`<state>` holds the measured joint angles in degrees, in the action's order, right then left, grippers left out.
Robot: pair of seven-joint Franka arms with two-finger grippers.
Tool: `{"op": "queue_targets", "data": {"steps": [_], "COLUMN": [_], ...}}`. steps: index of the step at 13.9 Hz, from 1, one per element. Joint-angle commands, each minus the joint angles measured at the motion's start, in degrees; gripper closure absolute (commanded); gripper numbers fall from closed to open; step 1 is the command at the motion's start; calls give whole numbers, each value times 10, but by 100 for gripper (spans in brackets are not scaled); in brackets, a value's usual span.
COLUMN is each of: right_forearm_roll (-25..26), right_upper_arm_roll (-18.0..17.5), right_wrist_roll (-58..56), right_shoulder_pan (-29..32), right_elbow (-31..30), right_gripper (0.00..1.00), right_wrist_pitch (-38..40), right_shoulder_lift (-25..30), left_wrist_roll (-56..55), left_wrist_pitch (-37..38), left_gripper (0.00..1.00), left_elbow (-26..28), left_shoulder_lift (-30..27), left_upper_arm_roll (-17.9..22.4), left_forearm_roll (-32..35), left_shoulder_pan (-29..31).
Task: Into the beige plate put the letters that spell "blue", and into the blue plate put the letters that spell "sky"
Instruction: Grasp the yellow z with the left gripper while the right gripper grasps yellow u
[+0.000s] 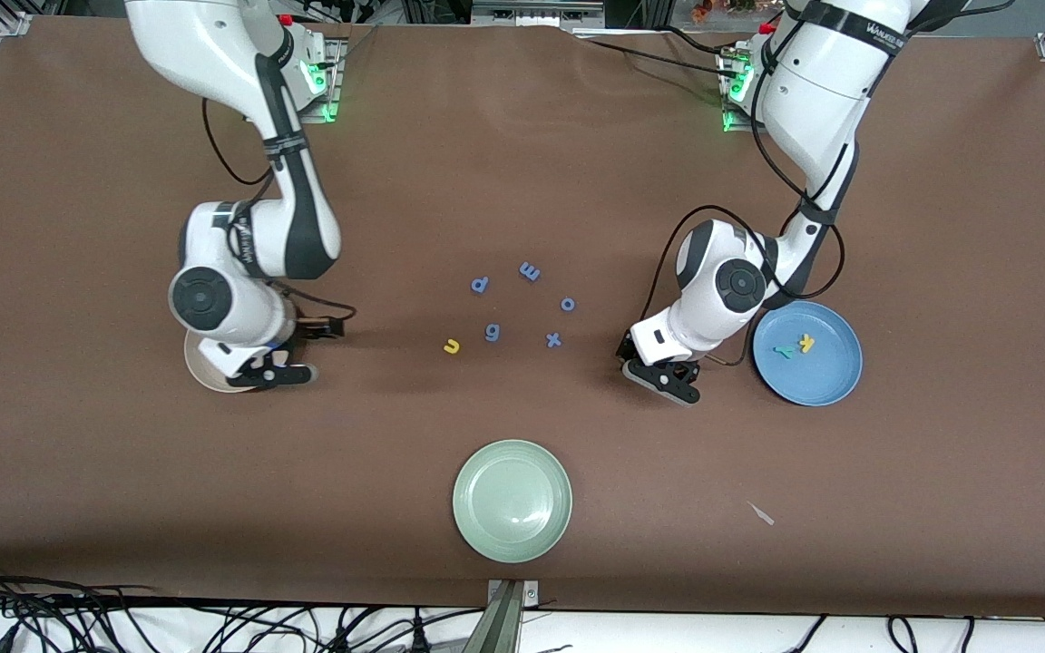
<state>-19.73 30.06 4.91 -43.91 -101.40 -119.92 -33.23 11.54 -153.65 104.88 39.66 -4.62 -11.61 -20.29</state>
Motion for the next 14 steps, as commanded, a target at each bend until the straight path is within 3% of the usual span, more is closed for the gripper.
{"op": "queue_targets", "data": {"steps": [1,3,10,14], "right_forearm_roll": [-55,-84,-86,-86], "right_upper_arm_roll": [-25,-43,-47,-69], "right_wrist_roll": [83,141,394,447], "right_shoulder_pan": [2,-6,-68,-71], "right_elbow": [37,55,112,138], "right_gripper": [0,0,0,0], "right_wrist_pitch": [0,-3,-88,-105], "right_shoulder_lift": [-19,-38,-124,-148], "left_wrist_roll": [-13,-13,-9,-9], "left_wrist_pitch": [-2,-2,-2,-2], "left_gripper": [46,45,45,49], "left_elbow": [-10,-7,1,4], "left_shoulder_lift": [11,11,9,7], "left_upper_arm_roll": [8,8,17,17], "left_forearm_roll": [42,44,50,50], "left_shoulder_pan": [-5,-5,-4,-4]}}
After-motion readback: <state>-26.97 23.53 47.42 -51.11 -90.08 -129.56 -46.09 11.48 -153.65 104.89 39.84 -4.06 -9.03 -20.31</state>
